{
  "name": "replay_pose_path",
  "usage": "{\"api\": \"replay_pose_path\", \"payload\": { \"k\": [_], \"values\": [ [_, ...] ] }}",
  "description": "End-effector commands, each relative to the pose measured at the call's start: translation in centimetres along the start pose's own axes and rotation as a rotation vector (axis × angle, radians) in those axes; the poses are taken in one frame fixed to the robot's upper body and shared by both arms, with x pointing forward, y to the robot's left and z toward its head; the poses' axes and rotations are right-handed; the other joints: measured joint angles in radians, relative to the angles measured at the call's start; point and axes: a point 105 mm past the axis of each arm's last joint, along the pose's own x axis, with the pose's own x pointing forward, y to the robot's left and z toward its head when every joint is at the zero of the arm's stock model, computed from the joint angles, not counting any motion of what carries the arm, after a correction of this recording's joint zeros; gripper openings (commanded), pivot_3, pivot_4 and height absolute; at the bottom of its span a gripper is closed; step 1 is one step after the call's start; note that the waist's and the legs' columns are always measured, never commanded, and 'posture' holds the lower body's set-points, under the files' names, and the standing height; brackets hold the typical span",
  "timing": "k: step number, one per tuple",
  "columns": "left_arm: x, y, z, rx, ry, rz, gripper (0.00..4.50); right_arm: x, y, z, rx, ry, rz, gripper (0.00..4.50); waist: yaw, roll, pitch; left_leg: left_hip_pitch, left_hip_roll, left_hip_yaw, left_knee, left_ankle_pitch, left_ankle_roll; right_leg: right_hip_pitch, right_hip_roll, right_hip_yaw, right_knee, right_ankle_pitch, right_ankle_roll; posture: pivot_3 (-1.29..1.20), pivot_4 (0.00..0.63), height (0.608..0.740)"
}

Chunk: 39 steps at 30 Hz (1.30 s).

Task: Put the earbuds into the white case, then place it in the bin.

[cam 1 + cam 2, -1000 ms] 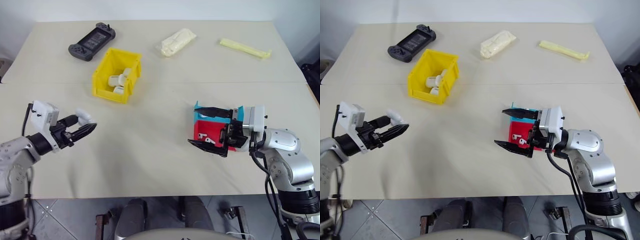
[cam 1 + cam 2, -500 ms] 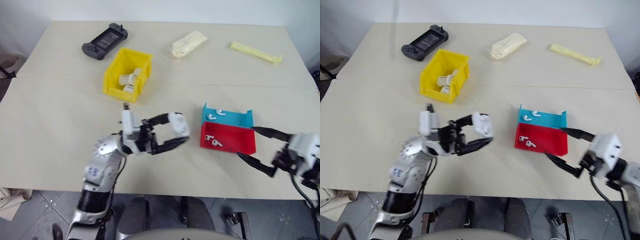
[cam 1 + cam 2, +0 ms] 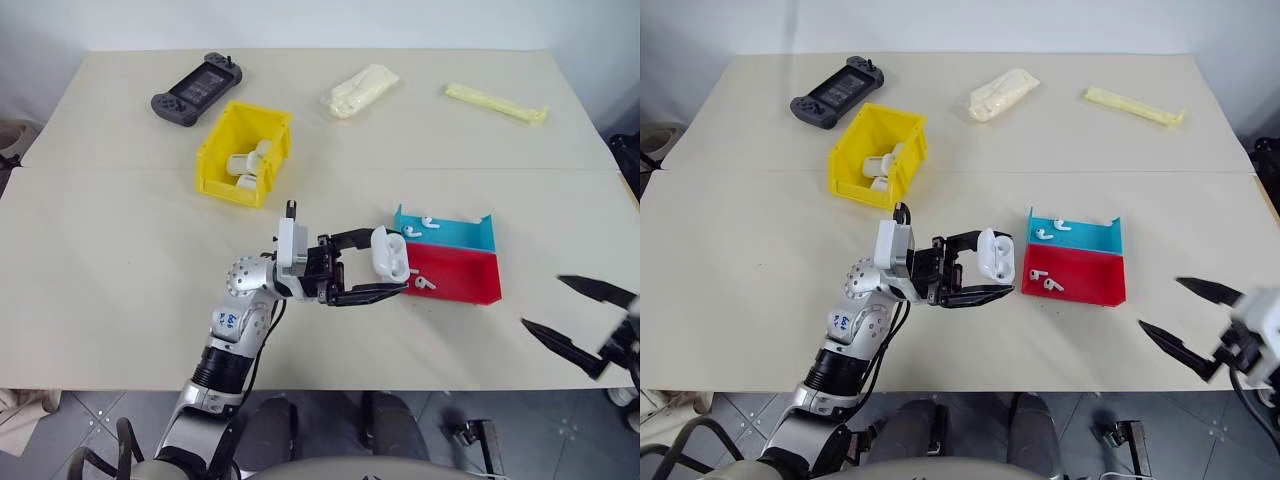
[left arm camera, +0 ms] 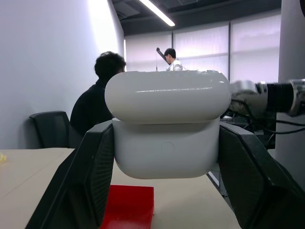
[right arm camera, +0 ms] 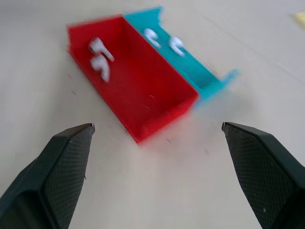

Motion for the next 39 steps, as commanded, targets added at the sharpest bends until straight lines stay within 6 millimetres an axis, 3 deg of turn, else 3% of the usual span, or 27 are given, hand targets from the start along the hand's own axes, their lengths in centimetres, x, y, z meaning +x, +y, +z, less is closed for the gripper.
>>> {"api": "replay_pose_path", "payload": {
  "k": [1, 3, 11, 18, 24, 31, 39],
  "values": [
    [-0.3, 0.5, 0.9, 0.055, -0.003, 0.019, 2.8, 3.1, 1.2, 3.0, 0.009, 0.048, 0.102, 4.5, 0.002, 0.0, 0.0, 0.0, 0.0, -0.001, 0.0, 0.0, 0.0, 0.0, 0.0, -0.001, 0.0, 0.0, 0.0, 0.0, 0.15, 0.74],
    [-0.4, 0.6, 0.9, 0.06, 0.003, 0.034, 2.8, 4.3, 1.8, 4.1, 0.026, 0.066, 0.158, 4.5, 0.008, 0.0, 0.0, -0.001, 0.0, -0.002, 0.0, 0.0, 0.0, 0.0, 0.0, -0.001, 0.0, 0.0, 0.0, 0.0, 0.15, 0.74],
    [-0.9, 0.7, 0.7, 0.071, 0.024, 0.087, 2.8, 7.9, 2.2, 3.2, 0.002, 0.351, 0.187, 4.5, 0.023, 0.0, 0.0, -0.013, -0.001, -0.008, 0.004, -0.001, 0.001, -0.002, 0.0, -0.007, -0.007, 0.004, 0.001, 0.0, 0.15, 0.74],
    [-0.8, 0.8, 0.7, 0.08, 0.023, 0.113, 2.8, 8.9, 1.2, 2.4, -0.023, 0.464, 0.136, 4.5, 0.024, 0.0, 0.0, -0.014, -0.001, -0.008, 0.004, 0.0, 0.002, -0.002, 0.0, -0.008, -0.008, 0.005, 0.002, 0.0, 0.15, 0.74],
    [-0.5, 0.7, 0.8, 0.079, 0.019, 0.119, 2.8, 9.3, 1.5, 2.2, -0.004, 0.497, 0.178, 2.56, 0.019, 0.0, 0.0, -0.014, -0.001, -0.008, 0.004, 0.0, 0.002, -0.002, 0.0, -0.008, -0.008, 0.005, 0.002, 0.0, 0.15, 0.74],
    [-0.3, 0.8, 0.9, 0.08, 0.014, 0.13, 2.8, 10.1, 2.2, 2.4, 0.015, 0.539, 0.23, 2.56, 0.008, 0.0, 0.0, -0.014, -0.001, -0.008, 0.004, 0.0, 0.002, -0.003, 0.0, -0.008, -0.008, 0.005, 0.002, 0.0, 0.15, 0.74],
    [-0.1, 0.7, 0.9, 0.082, 0.008, 0.141, 2.8, 10.9, 1.7, 1.8, -0.008, 0.604, 0.213, 2.56, 0.003, 0.0, 0.0, -0.014, -0.001, -0.008, 0.003, 0.0, 0.002, -0.003, 0.0, -0.008, -0.008, 0.005, 0.002, 0.0, 0.15, 0.74]
  ]
}}
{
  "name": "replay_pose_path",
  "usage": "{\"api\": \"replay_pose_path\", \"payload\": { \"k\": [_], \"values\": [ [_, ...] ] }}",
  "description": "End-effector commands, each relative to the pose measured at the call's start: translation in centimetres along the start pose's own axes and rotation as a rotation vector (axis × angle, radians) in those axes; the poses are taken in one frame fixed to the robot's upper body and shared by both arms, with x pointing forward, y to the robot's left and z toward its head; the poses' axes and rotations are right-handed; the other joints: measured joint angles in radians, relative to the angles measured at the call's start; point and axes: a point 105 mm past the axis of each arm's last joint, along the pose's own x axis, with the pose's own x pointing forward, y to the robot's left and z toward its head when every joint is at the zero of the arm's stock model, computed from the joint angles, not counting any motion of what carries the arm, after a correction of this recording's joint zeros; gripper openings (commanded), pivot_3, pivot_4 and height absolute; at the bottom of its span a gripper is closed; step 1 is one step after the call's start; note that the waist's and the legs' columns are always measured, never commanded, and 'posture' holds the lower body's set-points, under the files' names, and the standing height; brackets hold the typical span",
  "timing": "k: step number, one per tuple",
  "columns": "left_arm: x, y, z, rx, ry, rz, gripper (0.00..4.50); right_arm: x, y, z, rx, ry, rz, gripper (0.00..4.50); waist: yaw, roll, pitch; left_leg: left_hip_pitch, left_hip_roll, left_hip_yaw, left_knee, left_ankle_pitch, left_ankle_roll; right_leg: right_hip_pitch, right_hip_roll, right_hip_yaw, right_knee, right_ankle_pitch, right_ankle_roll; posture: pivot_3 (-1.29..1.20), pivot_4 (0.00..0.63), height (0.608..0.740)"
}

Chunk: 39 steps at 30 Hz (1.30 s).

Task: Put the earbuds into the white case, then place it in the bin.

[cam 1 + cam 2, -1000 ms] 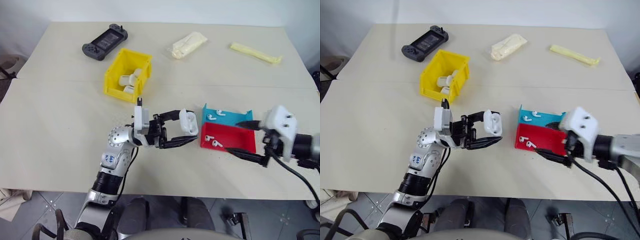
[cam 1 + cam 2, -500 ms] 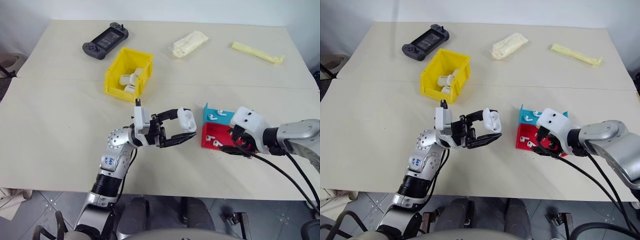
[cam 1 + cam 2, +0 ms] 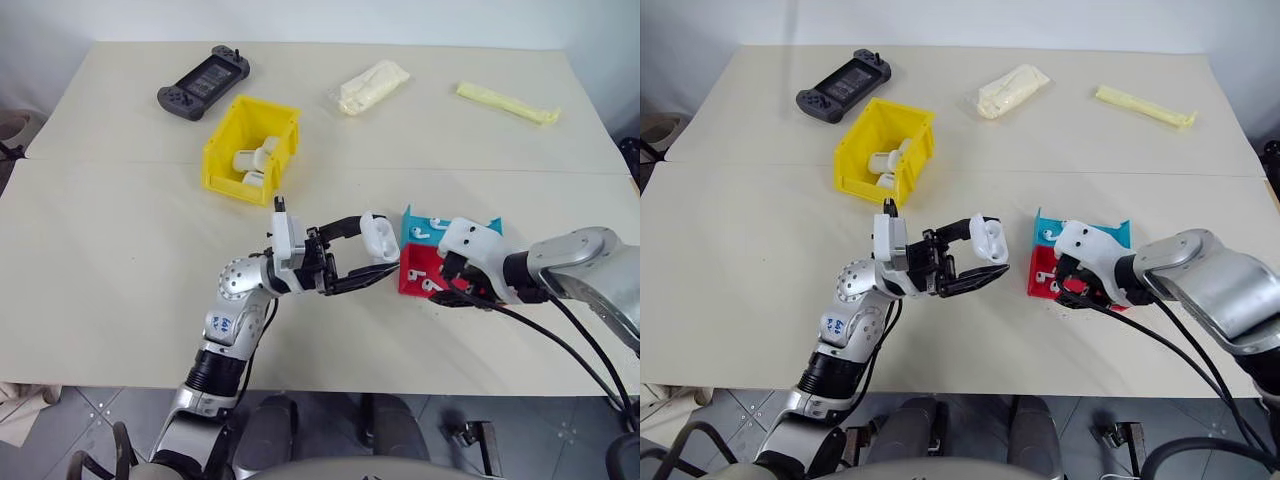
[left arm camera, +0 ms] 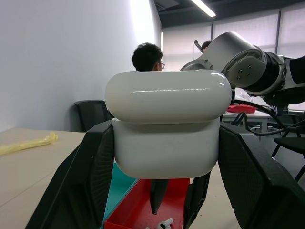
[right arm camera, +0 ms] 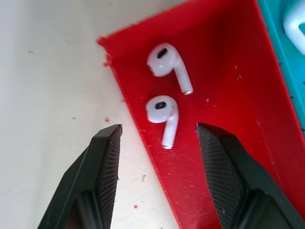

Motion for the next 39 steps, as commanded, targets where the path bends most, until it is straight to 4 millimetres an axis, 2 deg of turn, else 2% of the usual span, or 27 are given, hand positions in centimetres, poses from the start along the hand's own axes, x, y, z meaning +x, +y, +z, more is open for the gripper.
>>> {"api": "replay_pose_path", "payload": {
  "k": [1, 13, 25, 28, 33, 39],
  "values": [
    [0.4, -0.4, 0.9, 0.037, -0.027, -0.009, 2.8, -0.1, -0.2, 0.4, -0.015, 0.011, -0.009, 2.56, 0.0, 0.0, 0.0, 0.0, 0.0, 0.0, 0.0, 0.0, 0.0, 0.0, 0.0, 0.0, 0.0, 0.0, 0.0, 0.0, 0.15, 0.74],
    [0.6, -0.3, 1.0, 0.041, -0.032, 0.004, 2.8, 1.0, 0.0, 1.6, -0.026, 0.026, 0.01, 2.56, 0.0, 0.0, 0.0, 0.0, 0.0, 0.0, 0.0, 0.0, 0.0, 0.0, 0.0, 0.0, 0.0, 0.0, 0.0, 0.0, 0.15, 0.74],
    [0.5, -0.1, 1.1, 0.047, -0.029, 0.013, 2.8, 1.4, -0.3, 1.2, -0.049, 0.053, -0.005, 2.56, -0.001, 0.0, 0.0, 0.0, 0.0, 0.0, 0.0, 0.0, 0.0, 0.0, 0.0, 0.0, 0.0, 0.0, 0.0, 0.0, 0.15, 0.74],
    [0.4, -0.1, 1.1, 0.048, -0.028, 0.014, 2.8, 1.5, -0.2, 1.2, -0.051, 0.053, 0.0, 1.97, -0.001, 0.0, 0.0, 0.0, 0.0, 0.0, 0.0, 0.0, 0.0, 0.0, 0.0, 0.0, 0.0, 0.0, 0.0, 0.0, 0.15, 0.74],
    [0.4, 0.0, 1.2, 0.05, -0.028, 0.014, 2.8, 1.6, 0.1, 1.1, -0.058, 0.055, 0.012, 0.51, -0.001, 0.0, 0.0, 0.0, 0.0, 0.0, 0.0, 0.0, 0.0, 0.0, 0.0, 0.0, 0.0, 0.0, 0.0, 0.0, 0.15, 0.74],
    [0.1, 0.1, 1.1, 0.046, -0.018, 0.009, 2.8, 1.3, 0.4, 1.0, -0.055, 0.045, 0.019, 0.51, -0.001, 0.0, 0.0, 0.0, 0.0, 0.0, 0.0, 0.0, 0.0, 0.0, 0.0, 0.0, 0.0, 0.0, 0.0, 0.0, 0.15, 0.74]
  ]
}}
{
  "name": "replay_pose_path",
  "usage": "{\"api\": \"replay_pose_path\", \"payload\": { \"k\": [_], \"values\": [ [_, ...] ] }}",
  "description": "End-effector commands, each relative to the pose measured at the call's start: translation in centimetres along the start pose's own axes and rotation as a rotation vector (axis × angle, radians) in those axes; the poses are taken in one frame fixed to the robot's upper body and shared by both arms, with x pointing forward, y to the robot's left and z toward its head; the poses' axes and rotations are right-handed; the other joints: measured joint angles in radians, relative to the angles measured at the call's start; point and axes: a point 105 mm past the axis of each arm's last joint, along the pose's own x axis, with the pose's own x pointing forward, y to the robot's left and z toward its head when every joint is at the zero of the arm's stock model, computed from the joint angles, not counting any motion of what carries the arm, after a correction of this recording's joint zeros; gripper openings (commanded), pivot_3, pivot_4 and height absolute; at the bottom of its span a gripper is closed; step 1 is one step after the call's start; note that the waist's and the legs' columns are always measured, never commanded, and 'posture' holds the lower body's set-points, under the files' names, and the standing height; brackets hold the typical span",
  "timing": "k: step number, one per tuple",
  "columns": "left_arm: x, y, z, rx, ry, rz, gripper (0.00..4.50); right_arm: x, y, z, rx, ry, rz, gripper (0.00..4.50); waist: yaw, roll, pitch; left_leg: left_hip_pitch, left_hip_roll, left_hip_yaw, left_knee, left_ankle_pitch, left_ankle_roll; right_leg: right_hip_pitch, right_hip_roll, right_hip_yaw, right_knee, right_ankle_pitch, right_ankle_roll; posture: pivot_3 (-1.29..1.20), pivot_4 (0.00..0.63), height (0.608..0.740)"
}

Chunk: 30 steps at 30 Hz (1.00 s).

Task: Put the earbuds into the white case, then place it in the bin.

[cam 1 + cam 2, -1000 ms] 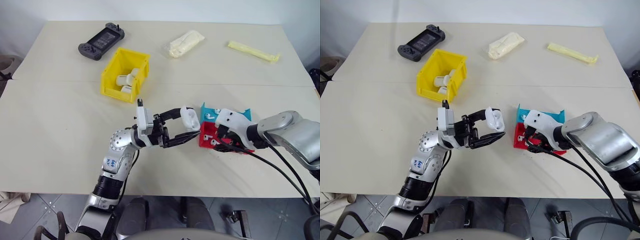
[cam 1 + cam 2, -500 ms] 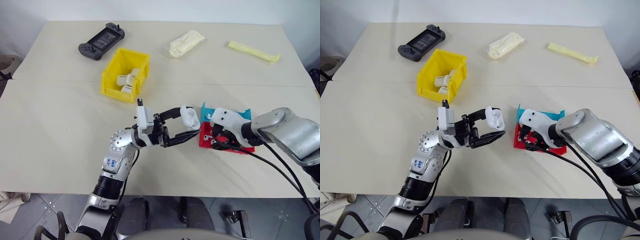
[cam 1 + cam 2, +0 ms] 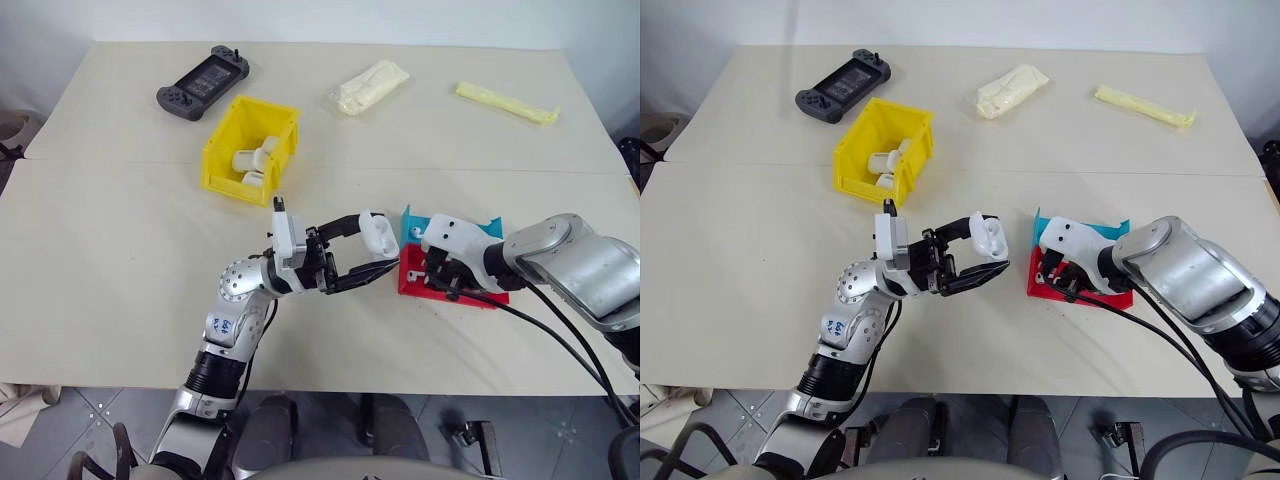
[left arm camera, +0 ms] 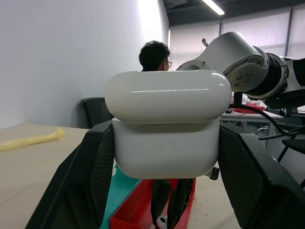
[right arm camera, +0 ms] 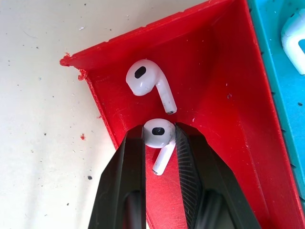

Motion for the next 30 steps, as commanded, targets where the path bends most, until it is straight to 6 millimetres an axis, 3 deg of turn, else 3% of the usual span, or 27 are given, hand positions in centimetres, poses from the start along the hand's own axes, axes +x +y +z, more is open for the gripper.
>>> {"api": "replay_pose_path", "payload": {
  "k": [1, 6, 9, 15, 19, 22, 24, 30],
  "values": [
    [0.2, -0.2, 1.3, 0.04, -0.032, -0.027, 2.8, -0.5, 0.7, -0.3, -0.004, -0.007, 0.022, 0.51, 0.001, 0.0, 0.0, 0.0, 0.0, 0.0, 0.0, 0.0, 0.0, 0.0, 0.0, 0.0, 0.0, 0.0, 0.0, 0.0, 0.15, 0.74],
    [0.2, -0.3, 1.0, -0.006, -0.034, -0.075, 2.8, -3.4, -0.2, -2.0, 0.095, -0.045, -0.014, 0.51, 0.007, 0.0, 0.0, -0.001, -0.001, 0.0, 0.0, 0.0, 0.0, 0.0, 0.0, 0.0, -0.001, 0.0, 0.0, 0.0, 0.15, 0.74],
    [0.0, -0.4, 1.1, -0.015, -0.041, -0.104, 2.8, -4.7, -0.6, -2.3, 0.135, -0.162, -0.025, 0.51, 0.005, 0.0, 0.0, -0.001, 0.0, 0.0, 0.0, 0.0, 0.0, 0.0, 0.0, -0.001, -0.001, 0.001, 0.001, 0.0, 0.15, 0.74],
    [-0.3, 0.1, 1.1, -0.044, -0.048, -0.126, 2.8, -7.9, 2.0, 1.5, 0.004, -0.747, 0.111, 0.51, 0.001, 0.0, 0.0, 0.001, 0.001, 0.001, -0.001, 0.0, 0.0, 0.001, 0.001, -0.001, -0.001, 0.001, 0.001, 0.0, 0.15, 0.74],
    [-0.1, 0.2, 1.4, -0.069, -0.072, -0.139, 2.8, -10.1, 1.8, 3.1, 0.069, -1.1, 0.098, 0.51, 0.002, -0.001, 0.0, 0.001, 0.0, 0.002, 0.0, 0.0, 0.001, 0.001, 0.0, 0.001, -0.001, 0.001, 0.002, 0.0, 0.15, 0.74],
    [0.2, 0.2, 1.5, -0.095, -0.07, -0.152, 2.8, -11.7, 2.6, 5.7, 0.088, -1.385, 0.114, 0.51, 0.001, -0.001, 0.0, 0.001, 0.0, 0.001, 0.0, 0.001, 0.001, 0.001, 0.0, 0.0, -0.001, 0.002, 0.002, 0.0, 0.15, 0.74],
    [0.2, 0.1, 1.6, -0.104, -0.064, -0.158, 2.8, -12.2, 3.1, 6.7, 0.108, -1.487, 0.128, 0.51, -0.001, 0.002, 0.001, 0.001, 0.0, 0.001, 0.0, 0.001, 0.0, 0.001, 0.001, 0.0, -0.001, 0.002, 0.002, 0.0, 0.15, 0.74],
    [0.1, 0.3, 2.4, -0.125, -0.074, -0.154, 2.8, -10.8, 4.8, 8.6, 0.137, -1.539, 0.219, 0.51, -0.001, 0.002, 0.001, 0.001, 0.0, 0.0, -0.001, 0.001, 0.0, 0.001, 0.001, 0.0, 0.0, 0.002, 0.002, 0.0, 0.15, 0.74]
  ]
}}
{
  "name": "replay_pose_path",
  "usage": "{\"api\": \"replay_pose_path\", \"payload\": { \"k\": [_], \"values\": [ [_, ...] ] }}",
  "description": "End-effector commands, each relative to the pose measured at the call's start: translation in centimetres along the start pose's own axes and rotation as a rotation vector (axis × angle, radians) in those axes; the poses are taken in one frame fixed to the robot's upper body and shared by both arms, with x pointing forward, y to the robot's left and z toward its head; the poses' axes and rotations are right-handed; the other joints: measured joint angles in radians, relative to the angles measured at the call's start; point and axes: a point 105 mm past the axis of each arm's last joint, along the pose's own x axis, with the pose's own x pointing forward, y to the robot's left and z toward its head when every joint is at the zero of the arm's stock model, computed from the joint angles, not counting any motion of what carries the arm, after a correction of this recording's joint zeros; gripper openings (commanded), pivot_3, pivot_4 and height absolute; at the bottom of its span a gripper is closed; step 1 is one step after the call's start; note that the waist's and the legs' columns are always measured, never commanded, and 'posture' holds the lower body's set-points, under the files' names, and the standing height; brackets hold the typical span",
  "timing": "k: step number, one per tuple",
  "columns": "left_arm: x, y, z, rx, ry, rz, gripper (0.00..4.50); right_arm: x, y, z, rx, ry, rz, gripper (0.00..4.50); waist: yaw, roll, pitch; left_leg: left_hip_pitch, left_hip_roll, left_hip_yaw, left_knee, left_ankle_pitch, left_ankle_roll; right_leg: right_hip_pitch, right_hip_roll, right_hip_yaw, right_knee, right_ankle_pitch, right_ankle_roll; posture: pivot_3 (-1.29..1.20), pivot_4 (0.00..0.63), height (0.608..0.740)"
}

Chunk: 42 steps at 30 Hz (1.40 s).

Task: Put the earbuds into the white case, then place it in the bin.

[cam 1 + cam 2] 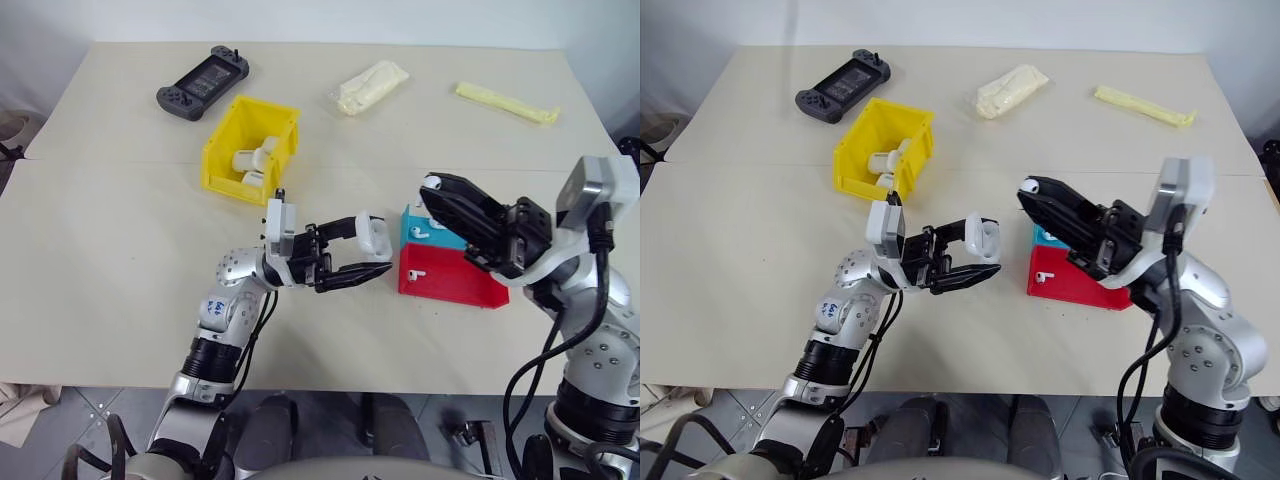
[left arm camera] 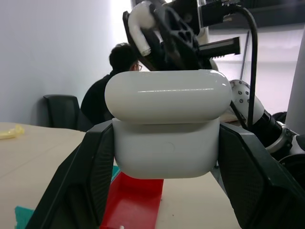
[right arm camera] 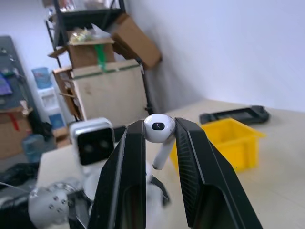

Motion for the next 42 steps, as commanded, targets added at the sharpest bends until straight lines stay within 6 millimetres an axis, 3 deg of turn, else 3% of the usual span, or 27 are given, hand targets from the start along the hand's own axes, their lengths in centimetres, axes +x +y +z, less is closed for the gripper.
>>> {"api": "replay_pose_path", "payload": {
  "k": [1, 8, 20, 42],
  "values": [
    [0.6, -0.1, 1.8, 0.028, -0.051, -0.021, 2.8, 1.2, 1.2, 0.2, 0.0, -0.064, 0.048, 0.51, 0.0, 0.0, 0.0, 0.0, 0.0, 0.0, 0.0, 0.0, 0.0, 0.0, 0.0, 0.0, 0.0, 0.0, 0.0, 0.0, 0.15, 0.74],
    [0.9, 0.0, 2.2, 0.029, -0.056, -0.019, 2.8, 1.9, 1.5, -1.4, 0.031, -0.072, 0.071, 0.51, 0.0, 0.0, 0.0, 0.0, 0.0, 0.0, 0.0, 0.0, 0.0, 0.0, 0.0, 0.0, 0.0, 0.0, 0.0, 0.0, 0.15, 0.74],
    [1.2, -0.6, 2.4, 0.028, -0.071, -0.031, 2.8, 1.5, -0.3, -2.4, 0.043, -0.083, -0.001, 0.51, -0.002, 0.0, 0.0, 0.0, 0.0, 0.0, 0.0, 0.0, 0.0, 0.0, 0.0, 0.0, 0.0, 0.0, 0.0, 0.0, 0.15, 0.74],
    [1.8, 0.2, 3.3, 0.054, -0.108, -0.015, 2.8, 0.9, 0.4, -5.4, -0.095, 0.138, 0.129, 0.51, -0.001, 0.0, 0.0, 0.0, 0.0, 0.0, 0.0, 0.0, 0.0, 0.0, 0.0, 0.0, 0.0, 0.0, 0.0, 0.0, 0.15, 0.74]
  ]
}}
